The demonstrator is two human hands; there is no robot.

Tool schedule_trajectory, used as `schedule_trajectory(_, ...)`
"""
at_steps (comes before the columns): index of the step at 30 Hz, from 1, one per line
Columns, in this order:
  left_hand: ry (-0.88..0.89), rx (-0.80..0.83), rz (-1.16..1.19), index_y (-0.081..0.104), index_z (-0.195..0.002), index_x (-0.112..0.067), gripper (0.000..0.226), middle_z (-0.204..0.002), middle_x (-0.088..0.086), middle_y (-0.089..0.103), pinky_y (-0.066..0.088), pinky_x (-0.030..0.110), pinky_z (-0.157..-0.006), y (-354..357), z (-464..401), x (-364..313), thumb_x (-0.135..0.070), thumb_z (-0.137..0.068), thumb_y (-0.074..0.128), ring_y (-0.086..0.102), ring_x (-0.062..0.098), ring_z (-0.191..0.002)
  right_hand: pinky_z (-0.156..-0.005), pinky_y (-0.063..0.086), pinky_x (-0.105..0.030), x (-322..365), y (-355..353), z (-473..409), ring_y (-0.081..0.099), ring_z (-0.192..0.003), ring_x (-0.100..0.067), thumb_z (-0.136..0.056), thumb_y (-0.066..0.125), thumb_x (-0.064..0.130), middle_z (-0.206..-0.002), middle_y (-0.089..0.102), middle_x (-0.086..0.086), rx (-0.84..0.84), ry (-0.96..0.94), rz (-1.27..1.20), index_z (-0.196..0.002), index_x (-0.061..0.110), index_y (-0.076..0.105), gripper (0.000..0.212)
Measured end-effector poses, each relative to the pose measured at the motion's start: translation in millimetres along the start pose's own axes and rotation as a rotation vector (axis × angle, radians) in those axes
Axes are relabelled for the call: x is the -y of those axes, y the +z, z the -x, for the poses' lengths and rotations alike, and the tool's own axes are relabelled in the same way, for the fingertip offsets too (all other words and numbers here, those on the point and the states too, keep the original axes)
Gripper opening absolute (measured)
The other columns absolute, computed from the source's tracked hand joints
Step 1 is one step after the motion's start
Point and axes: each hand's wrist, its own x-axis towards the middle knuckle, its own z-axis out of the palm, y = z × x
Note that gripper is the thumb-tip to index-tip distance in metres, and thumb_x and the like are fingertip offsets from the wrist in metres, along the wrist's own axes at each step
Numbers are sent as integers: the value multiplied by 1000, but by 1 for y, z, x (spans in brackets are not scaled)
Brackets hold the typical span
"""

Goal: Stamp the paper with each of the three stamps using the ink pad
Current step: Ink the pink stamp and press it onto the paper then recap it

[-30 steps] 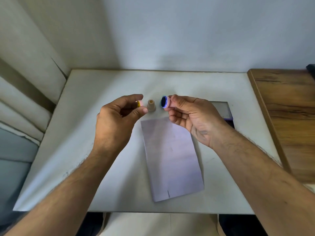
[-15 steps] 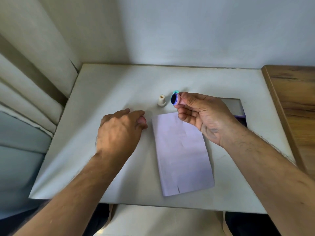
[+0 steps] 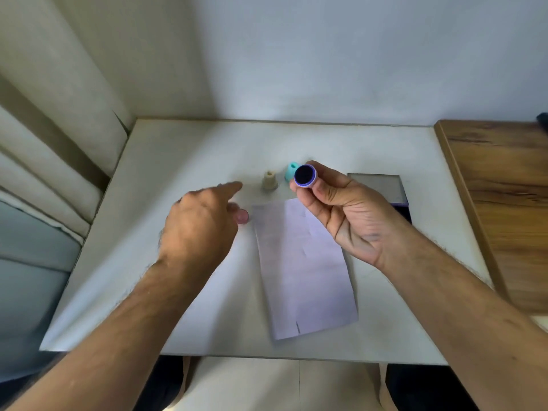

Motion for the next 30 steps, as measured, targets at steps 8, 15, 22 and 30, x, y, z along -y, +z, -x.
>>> schedule_trajectory(8, 229, -162, 228, 69, -118, -31, 37, -113, -4, 72, 52, 24, -84, 11, 6, -41, -10, -89, 61, 69, 19, -103, -71, 60, -23, 9, 0, 15, 75, -84, -23, -71, 58, -4, -91, 75, -14, 42, -34, -70, -84, 1, 76, 22)
schedule_trajectory(15, 242, -40, 195, 65, -122, -35, 34, -117, -1, 71, 54, 34, -88, 24, 9, -62, -20, -91, 62, 69, 27, -100, -74, 60, -26, 27, -25, 21, 74, -87, -24, -72, 72, 1, -94, 74, -17, -257, -154, 128, -98, -4, 69, 27)
schedule_trajectory(22, 264, 52, 142, 59, -130, -37, 36, -122, -6, 69, 54, 35, -87, 35, 17, -69, -29, -94, 58, 65, 24, -80, -78, 60, -30, 39, -72, 27, 75, -81, -21, -79, 77, 4, -94, 76, -12, -559, -322, 607, -98, 6, 75, 20)
schedule_trajectory(30, 254, 92, 86, 56, -133, -36, 38, -128, -10, 64, 46, 26, -93, 41, 16, -74, -29, -95, 57, 63, 20, -108, -93, 53, -23, 28, -76, 34, 69, -95, -13, -82, 77, 27, -108, 74, -4, -586, -516, 1487, -114, 14, 72, 35)
